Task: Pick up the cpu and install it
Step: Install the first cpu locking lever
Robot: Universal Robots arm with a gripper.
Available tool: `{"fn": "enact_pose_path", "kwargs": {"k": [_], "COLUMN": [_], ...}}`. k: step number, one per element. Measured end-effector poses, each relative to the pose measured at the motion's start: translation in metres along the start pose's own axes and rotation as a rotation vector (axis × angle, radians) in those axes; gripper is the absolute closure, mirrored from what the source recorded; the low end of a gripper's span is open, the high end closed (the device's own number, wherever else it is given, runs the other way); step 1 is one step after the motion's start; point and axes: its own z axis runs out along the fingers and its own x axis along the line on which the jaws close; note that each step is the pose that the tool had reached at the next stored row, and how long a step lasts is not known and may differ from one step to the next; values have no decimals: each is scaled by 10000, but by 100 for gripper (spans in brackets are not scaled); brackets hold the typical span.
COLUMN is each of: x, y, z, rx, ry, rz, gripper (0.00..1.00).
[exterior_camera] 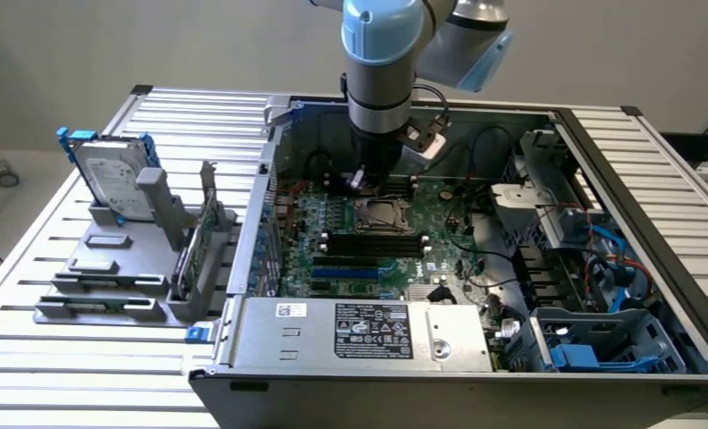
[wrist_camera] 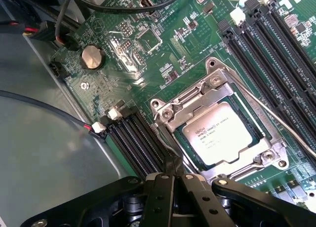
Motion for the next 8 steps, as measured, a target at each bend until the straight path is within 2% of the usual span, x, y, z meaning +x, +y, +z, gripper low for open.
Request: {"fn": "enact_pose_path", "kwargs": {"k": [8], "x": [8], "y": [12], "z": [6], "rx": [-2], "ry": [2], "rz": [0], "gripper": [89]}}
